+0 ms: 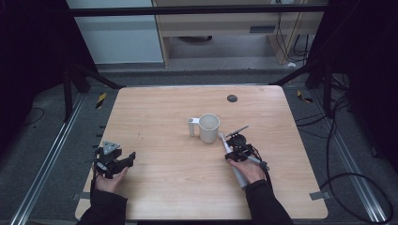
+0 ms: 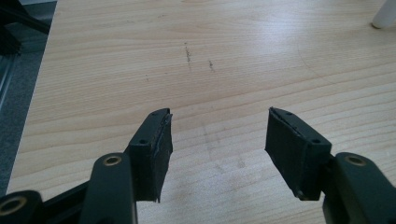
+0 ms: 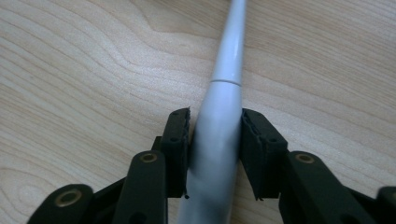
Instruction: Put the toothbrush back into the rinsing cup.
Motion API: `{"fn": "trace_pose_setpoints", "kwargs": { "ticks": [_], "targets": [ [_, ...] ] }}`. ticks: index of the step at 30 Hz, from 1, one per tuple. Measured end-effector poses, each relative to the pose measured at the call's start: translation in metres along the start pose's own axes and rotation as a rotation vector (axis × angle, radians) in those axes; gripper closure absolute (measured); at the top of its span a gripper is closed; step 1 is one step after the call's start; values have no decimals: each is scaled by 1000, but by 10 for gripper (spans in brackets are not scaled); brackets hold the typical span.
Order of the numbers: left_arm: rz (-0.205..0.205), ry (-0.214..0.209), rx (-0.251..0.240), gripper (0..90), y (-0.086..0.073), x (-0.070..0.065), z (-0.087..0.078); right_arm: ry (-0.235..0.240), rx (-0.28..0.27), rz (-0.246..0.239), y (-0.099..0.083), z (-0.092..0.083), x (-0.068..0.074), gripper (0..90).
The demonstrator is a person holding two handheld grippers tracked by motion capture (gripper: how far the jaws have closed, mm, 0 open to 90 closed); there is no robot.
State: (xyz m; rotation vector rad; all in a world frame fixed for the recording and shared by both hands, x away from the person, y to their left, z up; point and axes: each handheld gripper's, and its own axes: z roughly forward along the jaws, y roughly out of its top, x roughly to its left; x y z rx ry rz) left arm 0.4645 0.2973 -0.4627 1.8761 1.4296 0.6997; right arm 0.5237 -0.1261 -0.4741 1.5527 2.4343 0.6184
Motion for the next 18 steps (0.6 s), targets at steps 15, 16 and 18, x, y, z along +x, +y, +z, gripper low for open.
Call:
{"fn": "trace_pose_setpoints", "kwargs": {
  "ticks": [15, 16, 18],
  "targets": [
    [-1, 0, 1, 401, 0, 0, 0, -19, 16, 22, -1, -3, -4, 674],
    [-1, 0, 1, 401, 0, 0, 0, -19, 16, 22, -1, -3, -4, 674],
    [-1, 0, 1, 402, 0, 0, 0, -15, 15, 32, -2, -5, -5, 675]
  ]
}}
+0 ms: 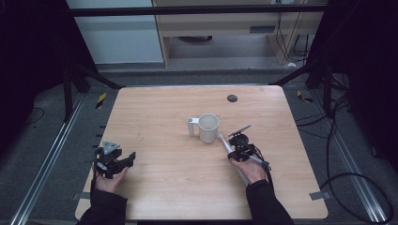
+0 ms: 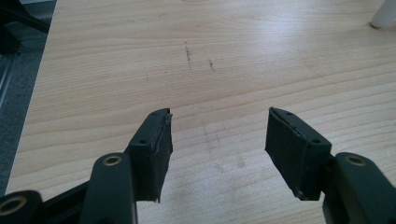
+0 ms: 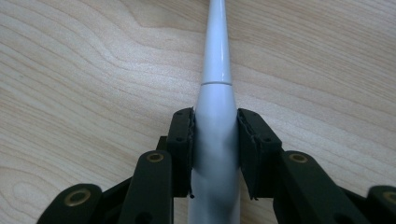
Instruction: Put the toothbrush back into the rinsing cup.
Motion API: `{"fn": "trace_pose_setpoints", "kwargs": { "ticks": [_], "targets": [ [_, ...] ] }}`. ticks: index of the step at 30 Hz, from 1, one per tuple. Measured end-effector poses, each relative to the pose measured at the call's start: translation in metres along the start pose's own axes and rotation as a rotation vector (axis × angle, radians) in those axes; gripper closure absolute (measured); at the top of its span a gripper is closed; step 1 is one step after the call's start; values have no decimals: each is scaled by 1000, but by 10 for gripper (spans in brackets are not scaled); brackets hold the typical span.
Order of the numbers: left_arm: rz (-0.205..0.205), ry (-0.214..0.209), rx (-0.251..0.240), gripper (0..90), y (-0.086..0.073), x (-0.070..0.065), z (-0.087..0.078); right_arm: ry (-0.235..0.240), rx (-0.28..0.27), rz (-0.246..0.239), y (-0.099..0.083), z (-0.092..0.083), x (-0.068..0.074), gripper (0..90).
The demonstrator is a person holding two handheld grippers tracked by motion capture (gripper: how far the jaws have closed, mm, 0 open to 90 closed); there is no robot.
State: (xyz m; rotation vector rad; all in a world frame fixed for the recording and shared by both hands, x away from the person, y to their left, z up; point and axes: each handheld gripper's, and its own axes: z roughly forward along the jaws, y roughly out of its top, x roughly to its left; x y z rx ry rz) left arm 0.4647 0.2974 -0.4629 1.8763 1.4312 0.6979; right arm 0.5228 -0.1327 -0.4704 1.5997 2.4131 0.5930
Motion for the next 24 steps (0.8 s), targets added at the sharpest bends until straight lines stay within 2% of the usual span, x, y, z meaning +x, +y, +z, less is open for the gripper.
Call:
{"fn": "trace_pose_setpoints", "kwargs": {
  "ticks": [1, 10, 15, 18, 24],
  "targets": [
    [0, 0, -1, 402, 0, 0, 0, 1, 0, 11, 0, -1, 0, 675],
    [0, -1, 1, 403, 0, 0, 0, 6, -42, 0, -1, -16, -5, 676],
    [0, -1, 1, 403, 0, 0, 0, 6, -60, 14, -1, -23, -6, 676],
    [0, -1, 0, 403, 0, 0, 0, 14, -91, 12, -2, -30, -9, 677],
    [0, -1, -1, 403, 0, 0, 0, 13, -117, 16, -3, -38, -10, 677]
  ]
}}
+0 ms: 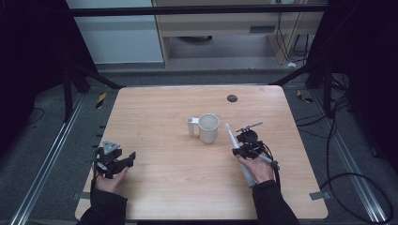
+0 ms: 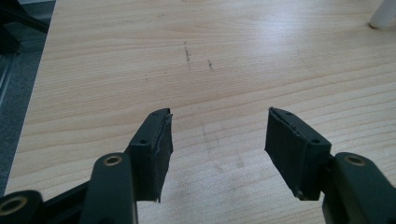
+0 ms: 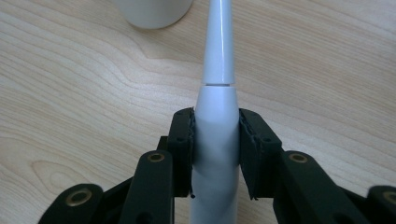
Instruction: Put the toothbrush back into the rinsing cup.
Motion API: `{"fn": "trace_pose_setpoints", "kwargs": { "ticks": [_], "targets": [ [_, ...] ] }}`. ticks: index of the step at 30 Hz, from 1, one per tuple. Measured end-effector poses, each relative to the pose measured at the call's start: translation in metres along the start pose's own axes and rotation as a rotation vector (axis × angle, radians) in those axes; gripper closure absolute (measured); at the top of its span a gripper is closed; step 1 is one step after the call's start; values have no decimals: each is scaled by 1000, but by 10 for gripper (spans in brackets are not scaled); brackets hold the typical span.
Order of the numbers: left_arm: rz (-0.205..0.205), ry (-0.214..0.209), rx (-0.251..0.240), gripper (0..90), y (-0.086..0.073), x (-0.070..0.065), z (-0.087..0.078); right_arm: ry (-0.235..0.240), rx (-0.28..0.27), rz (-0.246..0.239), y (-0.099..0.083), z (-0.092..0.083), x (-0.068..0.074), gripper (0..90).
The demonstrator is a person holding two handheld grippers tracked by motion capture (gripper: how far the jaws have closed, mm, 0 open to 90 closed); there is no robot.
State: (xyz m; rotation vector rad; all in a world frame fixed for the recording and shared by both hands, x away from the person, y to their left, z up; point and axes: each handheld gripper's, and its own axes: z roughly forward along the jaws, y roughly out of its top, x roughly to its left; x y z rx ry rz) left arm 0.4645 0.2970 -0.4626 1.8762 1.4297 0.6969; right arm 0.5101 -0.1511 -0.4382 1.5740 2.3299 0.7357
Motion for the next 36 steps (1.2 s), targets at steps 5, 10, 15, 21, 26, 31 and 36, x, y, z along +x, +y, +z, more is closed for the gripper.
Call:
{"fn": "trace_pose_setpoints", "kwargs": {
  "ticks": [5, 10, 15, 21, 26, 31, 36],
  "targets": [
    [0, 0, 0, 404, 0, 0, 0, -1, -21, 6, -1, -4, -3, 678],
    [-1, 0, 1, 403, 0, 0, 0, -2, -47, 10, -2, -9, -5, 678],
    [-1, 0, 1, 404, 0, 0, 0, -4, -76, 9, -1, -15, -6, 678],
    [-2, 0, 0, 403, 0, 0, 0, -5, -148, 12, 0, -28, -9, 678],
    [-1, 1, -1, 403, 0, 0, 0, 0, -226, 25, 2, -38, -10, 678],
    [-1, 2, -5, 404, 0, -1, 0, 7, -326, 47, 6, -47, -9, 678],
    [-3, 2, -9, 403, 0, 0, -1, 14, -431, 58, 14, -57, -4, 677]
  ]
}}
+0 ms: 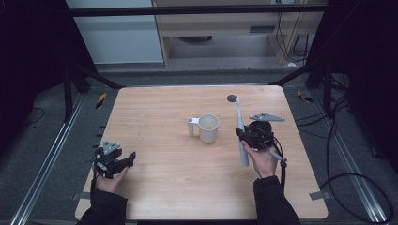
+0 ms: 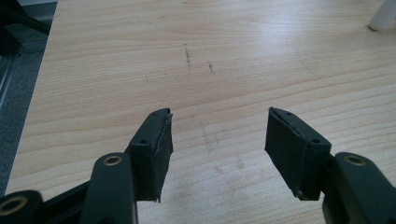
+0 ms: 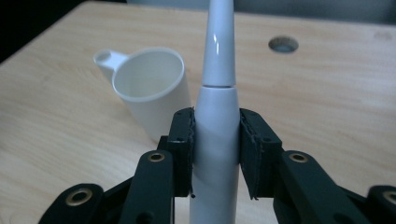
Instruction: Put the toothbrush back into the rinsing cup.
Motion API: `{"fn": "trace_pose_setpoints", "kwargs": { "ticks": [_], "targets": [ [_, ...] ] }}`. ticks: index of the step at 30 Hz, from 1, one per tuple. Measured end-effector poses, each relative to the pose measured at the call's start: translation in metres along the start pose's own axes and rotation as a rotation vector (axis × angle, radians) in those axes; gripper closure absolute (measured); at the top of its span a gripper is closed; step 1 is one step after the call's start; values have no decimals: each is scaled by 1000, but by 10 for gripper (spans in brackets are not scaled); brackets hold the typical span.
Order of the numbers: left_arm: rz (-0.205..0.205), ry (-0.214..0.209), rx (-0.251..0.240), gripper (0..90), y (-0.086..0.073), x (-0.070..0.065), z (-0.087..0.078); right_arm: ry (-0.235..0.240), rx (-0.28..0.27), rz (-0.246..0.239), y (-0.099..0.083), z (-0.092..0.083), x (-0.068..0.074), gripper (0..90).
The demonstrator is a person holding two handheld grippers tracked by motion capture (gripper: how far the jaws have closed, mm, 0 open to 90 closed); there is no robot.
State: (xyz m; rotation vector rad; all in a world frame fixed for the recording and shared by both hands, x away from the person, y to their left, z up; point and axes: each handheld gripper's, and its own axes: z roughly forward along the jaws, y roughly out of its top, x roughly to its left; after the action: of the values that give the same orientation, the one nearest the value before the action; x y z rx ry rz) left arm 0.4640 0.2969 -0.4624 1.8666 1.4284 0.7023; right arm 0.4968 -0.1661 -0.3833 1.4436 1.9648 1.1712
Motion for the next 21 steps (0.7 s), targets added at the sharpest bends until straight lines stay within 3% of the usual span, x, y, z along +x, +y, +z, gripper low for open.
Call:
{"fn": "trace_pose_setpoints", "kwargs": {
  "ticks": [7, 21],
  "targets": [
    [-1, -2, -4, 403, 0, 0, 0, 14, -108, -10, 20, -1, 11, 677],
    [-1, 0, -5, 403, 0, 1, 0, 28, -230, 9, 36, 10, 19, 677]
  ]
}}
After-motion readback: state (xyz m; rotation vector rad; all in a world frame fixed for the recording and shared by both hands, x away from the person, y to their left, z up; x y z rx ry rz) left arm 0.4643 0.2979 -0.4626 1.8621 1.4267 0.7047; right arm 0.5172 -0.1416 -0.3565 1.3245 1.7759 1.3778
